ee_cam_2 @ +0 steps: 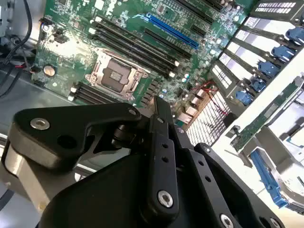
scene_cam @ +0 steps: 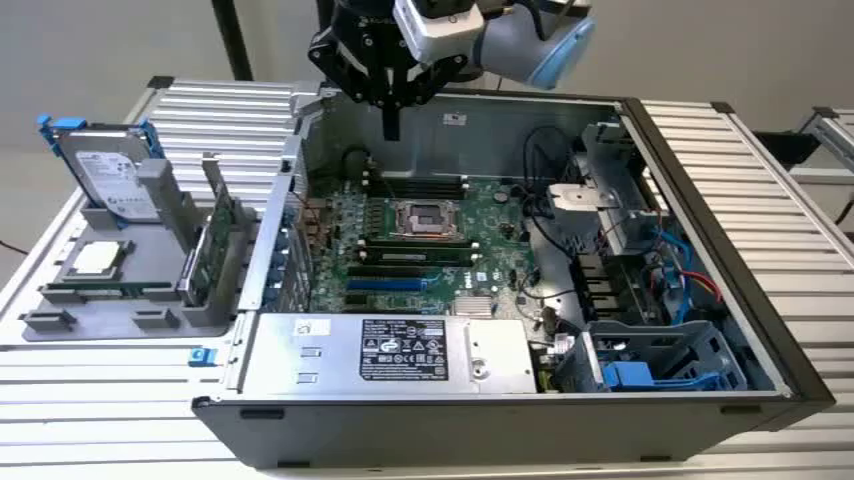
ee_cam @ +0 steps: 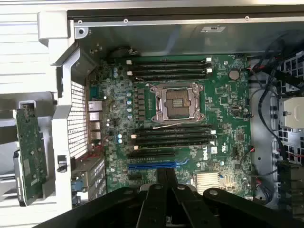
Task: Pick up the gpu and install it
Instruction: 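Reach for the gpu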
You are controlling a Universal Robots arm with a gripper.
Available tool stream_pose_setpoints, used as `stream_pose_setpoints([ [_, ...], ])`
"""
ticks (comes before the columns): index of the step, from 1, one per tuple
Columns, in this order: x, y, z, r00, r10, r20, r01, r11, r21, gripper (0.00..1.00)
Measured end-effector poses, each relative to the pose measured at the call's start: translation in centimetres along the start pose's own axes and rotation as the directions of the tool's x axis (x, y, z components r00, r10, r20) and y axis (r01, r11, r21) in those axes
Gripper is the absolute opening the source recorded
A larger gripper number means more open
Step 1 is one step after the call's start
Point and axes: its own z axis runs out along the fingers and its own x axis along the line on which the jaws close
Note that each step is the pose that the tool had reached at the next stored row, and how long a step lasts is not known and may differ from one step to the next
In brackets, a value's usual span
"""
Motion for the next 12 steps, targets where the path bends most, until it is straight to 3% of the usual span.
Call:
stream_pose_setpoints([
  [12,0.19,-0.01,-0.01,1.0,0.0,0.0035,0.0,1.0,-0.0003,0.0],
])
